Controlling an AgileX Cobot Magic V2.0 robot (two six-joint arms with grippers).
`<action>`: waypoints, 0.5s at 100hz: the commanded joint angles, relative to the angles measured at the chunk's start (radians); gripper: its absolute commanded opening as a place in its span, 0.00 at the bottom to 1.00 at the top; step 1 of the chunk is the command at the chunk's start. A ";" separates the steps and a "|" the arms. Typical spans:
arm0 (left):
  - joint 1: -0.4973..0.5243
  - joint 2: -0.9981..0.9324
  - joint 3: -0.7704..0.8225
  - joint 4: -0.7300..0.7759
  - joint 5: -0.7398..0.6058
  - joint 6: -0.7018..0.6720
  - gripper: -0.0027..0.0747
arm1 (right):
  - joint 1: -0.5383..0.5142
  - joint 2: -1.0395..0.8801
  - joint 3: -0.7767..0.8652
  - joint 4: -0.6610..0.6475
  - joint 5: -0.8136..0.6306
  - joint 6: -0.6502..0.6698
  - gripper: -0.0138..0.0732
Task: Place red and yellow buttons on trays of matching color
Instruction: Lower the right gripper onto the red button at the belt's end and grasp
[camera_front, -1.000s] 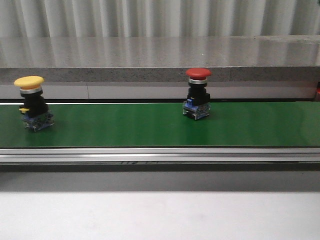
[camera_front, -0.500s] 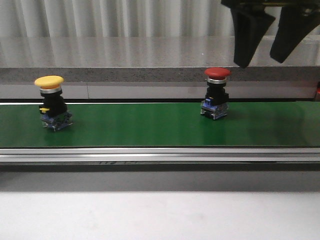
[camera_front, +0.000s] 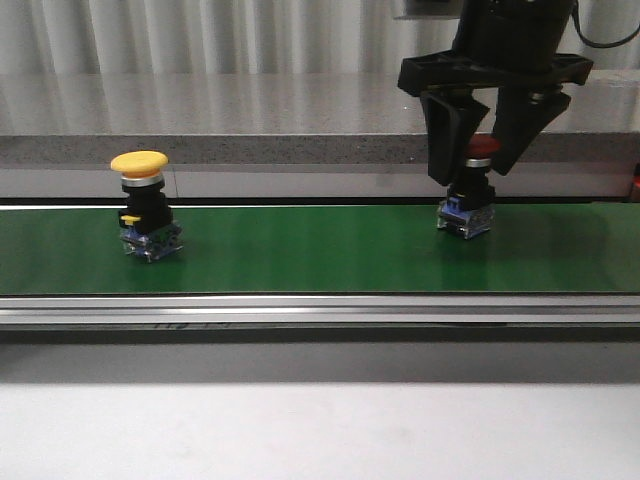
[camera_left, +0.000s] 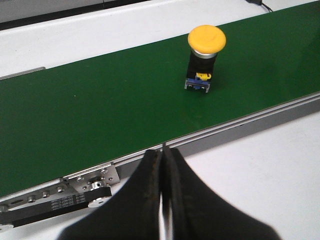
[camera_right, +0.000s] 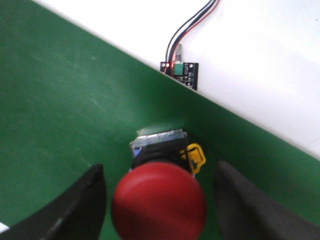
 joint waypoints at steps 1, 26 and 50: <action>-0.009 0.000 -0.025 -0.018 -0.066 0.000 0.01 | -0.017 -0.043 -0.035 0.000 -0.037 -0.011 0.54; -0.009 0.000 -0.025 -0.018 -0.066 0.000 0.01 | -0.049 -0.073 -0.035 0.000 -0.046 0.001 0.19; -0.009 0.000 -0.025 -0.020 -0.066 0.000 0.01 | -0.209 -0.159 -0.035 -0.002 0.002 0.043 0.19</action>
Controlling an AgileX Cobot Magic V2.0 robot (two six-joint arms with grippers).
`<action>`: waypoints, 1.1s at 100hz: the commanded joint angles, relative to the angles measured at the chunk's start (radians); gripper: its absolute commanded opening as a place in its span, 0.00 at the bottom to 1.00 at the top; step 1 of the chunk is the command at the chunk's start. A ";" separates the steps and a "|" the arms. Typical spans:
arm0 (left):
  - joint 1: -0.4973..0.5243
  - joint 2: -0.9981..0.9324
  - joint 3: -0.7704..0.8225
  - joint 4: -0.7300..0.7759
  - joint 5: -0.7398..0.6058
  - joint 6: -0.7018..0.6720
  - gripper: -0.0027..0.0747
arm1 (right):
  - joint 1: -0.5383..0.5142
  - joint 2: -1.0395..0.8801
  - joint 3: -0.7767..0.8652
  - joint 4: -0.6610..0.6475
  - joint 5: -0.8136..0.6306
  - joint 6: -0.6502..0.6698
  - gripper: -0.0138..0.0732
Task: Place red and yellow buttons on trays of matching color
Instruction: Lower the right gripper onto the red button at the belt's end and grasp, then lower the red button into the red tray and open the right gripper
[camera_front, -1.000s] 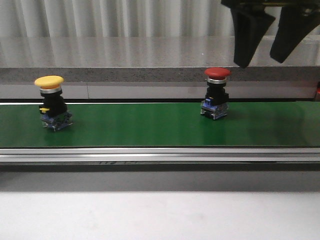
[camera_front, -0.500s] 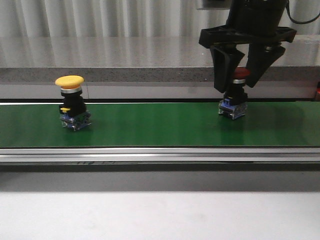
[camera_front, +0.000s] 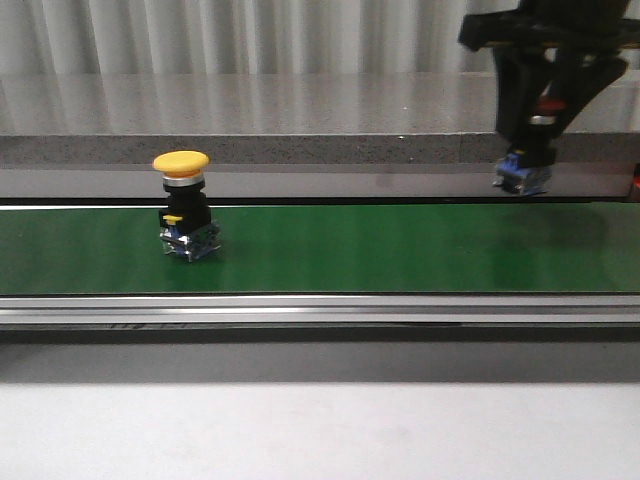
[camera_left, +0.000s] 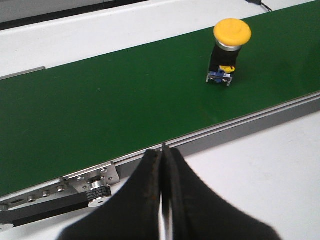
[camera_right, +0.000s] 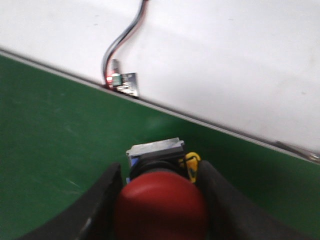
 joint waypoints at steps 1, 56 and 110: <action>-0.009 0.000 -0.025 -0.020 -0.066 0.000 0.01 | -0.071 -0.088 -0.035 -0.006 -0.002 0.005 0.19; -0.009 0.000 -0.025 -0.020 -0.066 0.000 0.01 | -0.562 -0.120 -0.031 -0.134 0.043 0.005 0.19; -0.009 0.000 -0.025 -0.020 -0.066 0.000 0.01 | -0.698 0.031 -0.031 -0.138 -0.124 0.017 0.19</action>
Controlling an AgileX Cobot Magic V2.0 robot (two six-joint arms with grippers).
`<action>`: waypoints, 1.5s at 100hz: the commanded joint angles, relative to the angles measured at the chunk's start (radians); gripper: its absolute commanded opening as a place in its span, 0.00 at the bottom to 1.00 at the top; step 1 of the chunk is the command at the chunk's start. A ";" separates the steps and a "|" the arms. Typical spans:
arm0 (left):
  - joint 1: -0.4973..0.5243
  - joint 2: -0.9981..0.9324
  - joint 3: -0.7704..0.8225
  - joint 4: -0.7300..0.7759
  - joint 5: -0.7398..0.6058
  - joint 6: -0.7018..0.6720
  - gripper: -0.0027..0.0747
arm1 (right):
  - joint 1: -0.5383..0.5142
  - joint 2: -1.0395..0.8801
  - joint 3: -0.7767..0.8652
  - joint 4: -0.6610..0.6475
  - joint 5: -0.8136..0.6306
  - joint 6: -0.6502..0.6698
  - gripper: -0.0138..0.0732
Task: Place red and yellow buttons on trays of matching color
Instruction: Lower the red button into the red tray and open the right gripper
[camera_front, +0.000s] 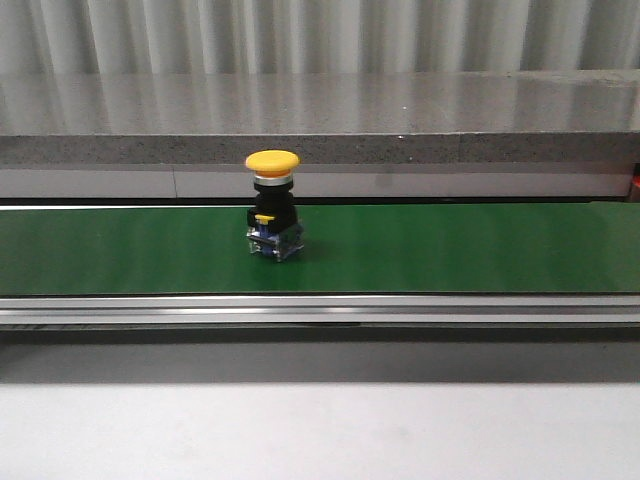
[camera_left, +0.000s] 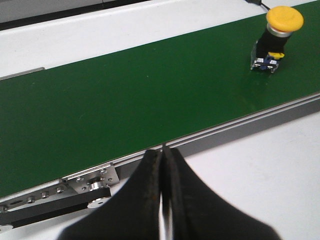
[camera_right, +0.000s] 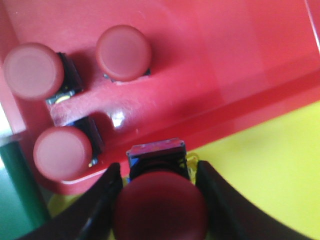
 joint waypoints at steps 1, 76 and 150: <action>-0.009 0.000 -0.025 -0.020 -0.066 0.000 0.01 | -0.007 -0.023 -0.031 -0.011 -0.065 0.003 0.19; -0.009 0.000 -0.025 -0.020 -0.066 0.000 0.01 | -0.009 0.128 -0.031 0.019 -0.178 0.024 0.49; -0.009 0.000 -0.025 -0.020 -0.066 0.000 0.01 | 0.025 -0.189 0.007 0.040 -0.134 0.044 0.68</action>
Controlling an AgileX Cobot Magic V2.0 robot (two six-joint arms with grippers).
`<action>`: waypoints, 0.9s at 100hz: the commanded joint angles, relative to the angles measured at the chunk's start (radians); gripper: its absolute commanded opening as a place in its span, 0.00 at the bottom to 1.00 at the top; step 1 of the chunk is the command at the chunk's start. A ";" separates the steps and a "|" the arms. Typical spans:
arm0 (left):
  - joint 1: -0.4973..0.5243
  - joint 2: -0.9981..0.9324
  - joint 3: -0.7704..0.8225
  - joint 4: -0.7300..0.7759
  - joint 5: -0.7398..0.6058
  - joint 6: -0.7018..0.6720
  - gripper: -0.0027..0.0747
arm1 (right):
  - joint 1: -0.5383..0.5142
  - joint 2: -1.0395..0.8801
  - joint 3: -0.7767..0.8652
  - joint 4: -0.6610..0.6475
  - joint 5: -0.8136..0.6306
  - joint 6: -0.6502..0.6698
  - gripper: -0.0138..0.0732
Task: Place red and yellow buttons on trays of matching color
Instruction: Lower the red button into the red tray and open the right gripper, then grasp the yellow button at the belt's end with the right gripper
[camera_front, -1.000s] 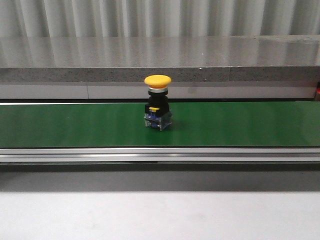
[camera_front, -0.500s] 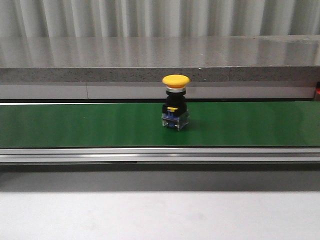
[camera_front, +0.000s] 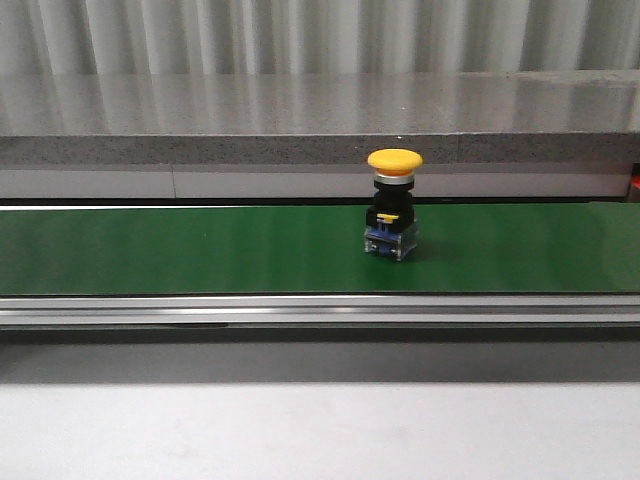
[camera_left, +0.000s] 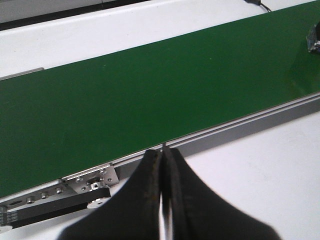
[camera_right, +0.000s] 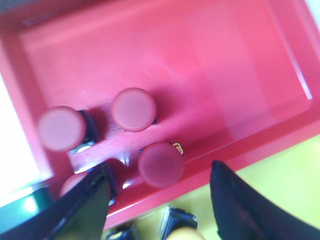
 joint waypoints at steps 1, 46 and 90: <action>-0.009 0.000 -0.025 -0.020 -0.066 -0.001 0.01 | 0.020 -0.111 -0.006 0.006 -0.018 0.000 0.68; -0.009 0.000 -0.025 -0.020 -0.066 -0.001 0.01 | 0.226 -0.299 0.096 0.022 0.081 0.010 0.71; -0.009 0.000 -0.025 -0.020 -0.066 -0.001 0.01 | 0.467 -0.312 0.099 0.034 0.201 0.011 0.82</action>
